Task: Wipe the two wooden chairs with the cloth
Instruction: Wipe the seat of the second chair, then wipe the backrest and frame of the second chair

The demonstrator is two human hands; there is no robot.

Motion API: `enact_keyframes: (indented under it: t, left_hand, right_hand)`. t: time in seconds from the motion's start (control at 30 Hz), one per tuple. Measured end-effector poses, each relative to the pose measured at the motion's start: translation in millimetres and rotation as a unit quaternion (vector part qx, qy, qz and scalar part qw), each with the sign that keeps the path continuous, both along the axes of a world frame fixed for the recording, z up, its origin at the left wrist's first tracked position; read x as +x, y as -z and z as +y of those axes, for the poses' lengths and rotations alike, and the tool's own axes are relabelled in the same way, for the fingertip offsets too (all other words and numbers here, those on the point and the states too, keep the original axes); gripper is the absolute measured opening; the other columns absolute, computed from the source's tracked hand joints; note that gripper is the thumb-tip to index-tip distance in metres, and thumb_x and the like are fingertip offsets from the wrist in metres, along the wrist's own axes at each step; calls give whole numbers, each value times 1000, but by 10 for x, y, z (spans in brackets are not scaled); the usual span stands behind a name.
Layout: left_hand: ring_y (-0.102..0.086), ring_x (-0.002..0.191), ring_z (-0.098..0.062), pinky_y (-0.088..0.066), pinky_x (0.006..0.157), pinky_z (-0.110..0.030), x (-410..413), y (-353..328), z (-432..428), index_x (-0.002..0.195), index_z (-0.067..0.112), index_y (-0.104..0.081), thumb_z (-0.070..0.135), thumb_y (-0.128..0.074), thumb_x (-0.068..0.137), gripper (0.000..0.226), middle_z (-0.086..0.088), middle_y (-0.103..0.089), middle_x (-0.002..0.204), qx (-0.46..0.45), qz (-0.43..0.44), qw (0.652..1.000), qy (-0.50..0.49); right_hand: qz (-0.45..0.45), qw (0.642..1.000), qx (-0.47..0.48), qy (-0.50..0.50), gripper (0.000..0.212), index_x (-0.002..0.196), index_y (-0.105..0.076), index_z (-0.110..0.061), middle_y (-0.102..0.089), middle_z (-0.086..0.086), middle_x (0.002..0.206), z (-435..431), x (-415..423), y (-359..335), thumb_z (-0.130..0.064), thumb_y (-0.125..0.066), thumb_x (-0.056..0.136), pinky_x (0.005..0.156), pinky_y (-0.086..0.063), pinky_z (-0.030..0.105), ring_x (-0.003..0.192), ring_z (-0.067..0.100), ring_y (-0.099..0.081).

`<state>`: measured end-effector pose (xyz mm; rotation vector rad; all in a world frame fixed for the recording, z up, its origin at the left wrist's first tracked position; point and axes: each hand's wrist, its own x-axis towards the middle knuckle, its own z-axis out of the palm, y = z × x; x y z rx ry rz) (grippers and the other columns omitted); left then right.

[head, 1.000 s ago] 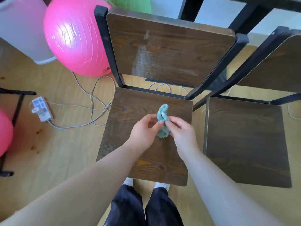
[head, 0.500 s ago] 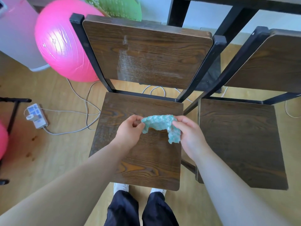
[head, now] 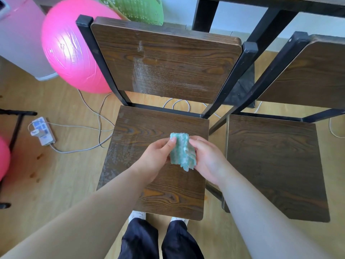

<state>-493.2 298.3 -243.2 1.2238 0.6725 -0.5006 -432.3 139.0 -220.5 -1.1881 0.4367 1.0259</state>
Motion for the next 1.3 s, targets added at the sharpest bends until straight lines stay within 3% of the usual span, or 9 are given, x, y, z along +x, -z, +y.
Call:
enact_keyframes:
  t: [0.17, 0.37, 0.43, 0.5, 0.6, 0.7, 0.9, 1.07, 1.3]
  left_hand:
    - [-69, 108, -33, -50, 102, -53, 15, 13, 3, 117, -3, -64, 19, -53, 103, 28, -18, -73, 112, -32, 33, 995, -93]
    - [-72, 102, -25, -57, 90, -44, 9, -47, 47, 116, 9, -63, 24, -51, 104, 22, -11, -74, 111, -36, 29, 994, -96]
    - [-72, 103, -26, -58, 87, -44, -11, -84, 63, 119, 11, -62, 24, -50, 105, 22, -10, -74, 112, -51, 29, 995, -83]
    - [-71, 106, -28, -58, 88, -45, -35, -113, 75, 122, 11, -60, 24, -48, 105, 24, -11, -73, 115, -67, 21, 996, -56]
    - [-70, 108, -28, -57, 88, -45, -64, -126, 93, 125, 12, -59, 24, -48, 105, 25, -12, -72, 117, -75, 12, 997, -27]
    - [-69, 110, -30, -56, 91, -48, -68, -132, 128, 125, 11, -60, 24, -50, 105, 26, -13, -71, 119, -76, 16, 997, -29]
    - [-72, 104, -27, -58, 89, -47, -28, -160, 192, 122, 13, -63, 24, -53, 104, 24, -10, -74, 114, -35, 29, 999, -28]
    - [-73, 99, -29, -59, 86, -47, -2, -192, 232, 115, 9, -65, 21, -58, 101, 20, -12, -75, 109, -11, 42, 998, -35]
    - [-74, 96, -27, -60, 75, -36, 31, -193, 295, 112, 6, -66, 10, -61, 98, 16, -12, -75, 104, -22, 28, 999, -26]
  right_hand:
    - [-86, 992, -30, -89, 47, 132, -55, -17, -70, 4, 119, 19, -59, 12, -26, -72, 89, 95, -55, 44, 109, 21, -69]
    - [-208, 952, -215, -58, 27, 119, -63, -27, -68, -8, 111, -43, 0, 83, -28, -67, 92, 93, -57, 44, 103, 11, -66]
    - [-177, 958, -212, -73, 49, 129, -58, -25, -63, -8, 123, -62, 15, 100, -50, -66, 88, 103, -51, 43, 115, 10, -60]
    - [-78, 985, -114, -101, 69, 135, -53, -21, -63, 0, 130, -75, 7, 119, -62, -65, 81, 108, -45, 44, 121, 17, -59]
    - [52, 992, 59, -96, 59, 137, -51, -13, -63, 12, 133, -89, -30, 92, -47, -57, 90, 108, -44, 44, 125, 26, -59]
    - [94, 982, 137, -88, 65, 141, -45, -6, -58, 16, 138, -79, -36, 70, -39, -57, 87, 111, -41, 44, 130, 28, -55]
    - [29, 996, 6, -87, 39, 127, -59, -6, -72, 9, 117, 0, -19, 53, -10, -69, 89, 99, -53, 41, 110, 23, -68]
    - [-10, 997, -55, -58, 25, 115, -65, -12, -75, 4, 108, 4, 0, 6, -12, -69, 90, 93, -57, 41, 103, 20, -71]
    - [-7, 998, -61, -20, 29, 121, -63, -12, -72, 6, 115, -20, -15, -88, -13, -68, 92, 93, -56, 44, 106, 23, -70]
